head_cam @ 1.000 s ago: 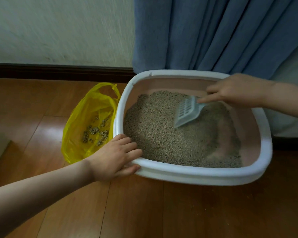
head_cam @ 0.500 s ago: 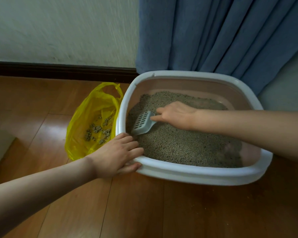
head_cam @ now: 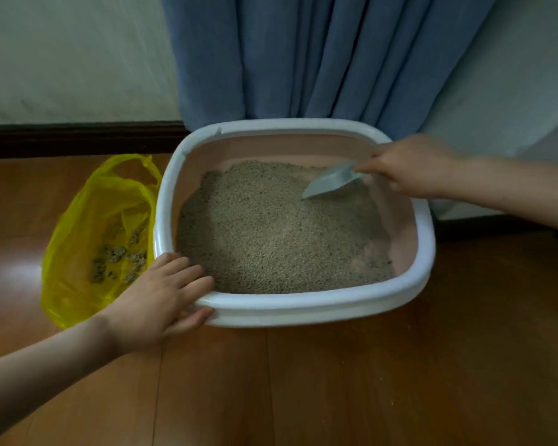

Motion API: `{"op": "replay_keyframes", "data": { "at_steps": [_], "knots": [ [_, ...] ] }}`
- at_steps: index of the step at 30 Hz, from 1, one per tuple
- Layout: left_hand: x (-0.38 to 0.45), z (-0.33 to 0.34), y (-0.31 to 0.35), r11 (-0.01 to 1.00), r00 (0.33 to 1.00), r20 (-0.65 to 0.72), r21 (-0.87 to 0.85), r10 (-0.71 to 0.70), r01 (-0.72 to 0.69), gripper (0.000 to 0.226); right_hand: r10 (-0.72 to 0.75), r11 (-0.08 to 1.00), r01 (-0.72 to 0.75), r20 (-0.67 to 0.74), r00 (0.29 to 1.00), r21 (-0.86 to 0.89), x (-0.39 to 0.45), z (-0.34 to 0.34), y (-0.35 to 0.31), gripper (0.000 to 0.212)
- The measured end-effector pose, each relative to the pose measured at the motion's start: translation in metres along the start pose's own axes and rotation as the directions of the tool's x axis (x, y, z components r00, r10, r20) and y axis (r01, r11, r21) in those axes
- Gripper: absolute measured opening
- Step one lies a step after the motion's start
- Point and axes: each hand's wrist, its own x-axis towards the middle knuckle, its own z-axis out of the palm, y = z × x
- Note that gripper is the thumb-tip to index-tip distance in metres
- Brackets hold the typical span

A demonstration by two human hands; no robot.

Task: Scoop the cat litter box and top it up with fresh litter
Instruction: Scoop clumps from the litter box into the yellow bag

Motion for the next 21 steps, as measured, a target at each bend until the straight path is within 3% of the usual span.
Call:
{"op": "replay_keyframes", "data": {
  "at_steps": [4, 10, 15, 21],
  "knots": [
    [-0.001, 0.002, 0.000, 1.000, 1.000, -0.007, -0.004, 0.008, -0.008, 0.045, 0.125, 0.986, -0.109, 0.127, 0.984, -0.126, 0.009, 0.011, -0.011, 0.022],
    [0.000, 0.002, 0.000, 1.000, 1.000, 0.017, -0.001, -0.002, 0.002, 0.047, 0.047, 0.992, -0.014, 0.255, 0.966, -0.127, 0.019, 0.021, -0.041, 0.021],
    [0.002, -0.002, 0.002, 1.000, 0.999, 0.053, 0.002, -0.010, 0.010, 0.043, 0.140, 0.987, -0.094, 0.397, 0.907, -0.134, 0.020, 0.017, -0.053, 0.019],
    [0.002, -0.007, 0.004, 1.000, 0.997, 0.077, 0.011, -0.016, 0.016, 0.037, 0.083, 0.983, -0.001, 0.442, 0.893, -0.184, 0.014, 0.010, -0.056, 0.022]
  ]
}}
